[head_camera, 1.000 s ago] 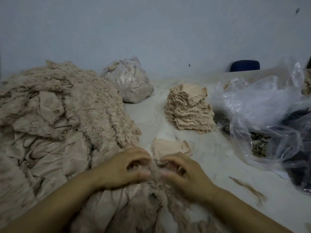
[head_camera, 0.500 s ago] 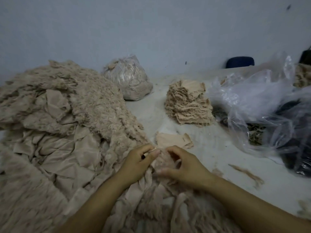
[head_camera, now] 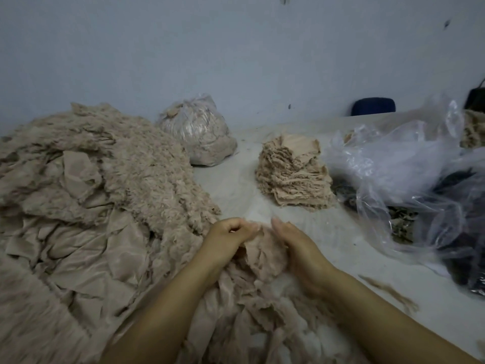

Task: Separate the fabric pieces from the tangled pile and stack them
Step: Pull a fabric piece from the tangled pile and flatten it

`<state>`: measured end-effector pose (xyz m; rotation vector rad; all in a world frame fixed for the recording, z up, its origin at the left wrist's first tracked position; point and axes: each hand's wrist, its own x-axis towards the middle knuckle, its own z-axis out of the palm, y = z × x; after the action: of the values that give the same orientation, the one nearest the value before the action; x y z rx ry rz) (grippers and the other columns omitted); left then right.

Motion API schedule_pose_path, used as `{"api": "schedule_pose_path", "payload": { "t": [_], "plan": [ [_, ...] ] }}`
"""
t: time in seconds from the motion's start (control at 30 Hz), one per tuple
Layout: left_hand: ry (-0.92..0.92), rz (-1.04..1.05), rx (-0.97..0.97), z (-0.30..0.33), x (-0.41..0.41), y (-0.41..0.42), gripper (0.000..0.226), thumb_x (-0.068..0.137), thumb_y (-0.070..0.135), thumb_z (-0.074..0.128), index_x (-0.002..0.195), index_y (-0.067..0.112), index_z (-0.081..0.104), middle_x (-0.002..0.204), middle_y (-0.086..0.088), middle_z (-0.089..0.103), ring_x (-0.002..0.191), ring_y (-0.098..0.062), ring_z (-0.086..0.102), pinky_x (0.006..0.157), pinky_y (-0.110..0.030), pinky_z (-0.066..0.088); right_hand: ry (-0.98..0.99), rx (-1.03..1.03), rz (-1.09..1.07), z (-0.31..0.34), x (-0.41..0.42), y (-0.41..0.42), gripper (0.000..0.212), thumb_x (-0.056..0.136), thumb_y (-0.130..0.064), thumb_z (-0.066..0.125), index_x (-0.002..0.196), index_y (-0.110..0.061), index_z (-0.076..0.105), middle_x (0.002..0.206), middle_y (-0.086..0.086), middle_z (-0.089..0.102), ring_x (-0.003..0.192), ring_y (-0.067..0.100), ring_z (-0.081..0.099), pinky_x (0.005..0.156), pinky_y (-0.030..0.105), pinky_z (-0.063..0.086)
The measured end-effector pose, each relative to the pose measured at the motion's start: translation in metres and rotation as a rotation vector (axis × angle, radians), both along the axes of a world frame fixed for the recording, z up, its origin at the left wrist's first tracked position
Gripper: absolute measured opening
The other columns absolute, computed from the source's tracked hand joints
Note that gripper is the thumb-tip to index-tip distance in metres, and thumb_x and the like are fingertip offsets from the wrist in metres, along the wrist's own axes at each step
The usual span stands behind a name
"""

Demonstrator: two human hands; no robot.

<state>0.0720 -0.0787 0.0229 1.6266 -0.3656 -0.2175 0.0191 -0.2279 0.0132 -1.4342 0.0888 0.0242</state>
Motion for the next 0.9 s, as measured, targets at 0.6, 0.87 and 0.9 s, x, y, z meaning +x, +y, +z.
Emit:
{"api": "schedule_pose_path", "payload": {
  "t": [0.6, 0.87, 0.9],
  "plan": [
    [-0.552, 0.362, 0.529, -0.011, 0.037, -0.023, 0.022, 0.101, 0.022, 0.038, 0.084, 0.009, 0.043, 0.062, 0.004, 0.043, 0.059, -0.018, 0.044, 0.049, -0.030, 0.020, -0.190, -0.377, -0.394, -0.011, 0.031, -0.026, 0.017, 0.089, -0.023, 0.065, 0.073, -0.024, 0.069, 0.064, -0.016, 0.065, 0.062, -0.002, 0.056, 0.061, 0.017, 0.042],
    [0.111, 0.120, 0.351, -0.017, 0.044, -0.015, 0.050, 0.091, 0.030, 0.060, 0.129, 0.016, 0.031, 0.104, -0.009, 0.055, 0.085, -0.019, 0.055, 0.069, -0.028, 0.045, -0.047, -0.619, -0.320, -0.017, 0.056, -0.057, 0.012, 0.087, -0.025, 0.070, 0.075, -0.024, 0.072, 0.073, -0.011, 0.068, 0.072, 0.006, 0.061, 0.061, 0.013, 0.042],
    [0.119, 0.101, 0.368, -0.018, 0.043, -0.013, 0.061, 0.087, 0.033, 0.065, 0.133, 0.018, 0.028, 0.112, -0.010, 0.055, 0.090, -0.019, 0.056, 0.071, -0.026, 0.047, -0.043, -0.650, -0.308, -0.019, 0.056, -0.056, 0.012, 0.087, -0.025, 0.069, 0.076, -0.024, 0.072, 0.073, -0.011, 0.067, 0.072, 0.006, 0.061, 0.059, 0.011, 0.041]
  ]
}}
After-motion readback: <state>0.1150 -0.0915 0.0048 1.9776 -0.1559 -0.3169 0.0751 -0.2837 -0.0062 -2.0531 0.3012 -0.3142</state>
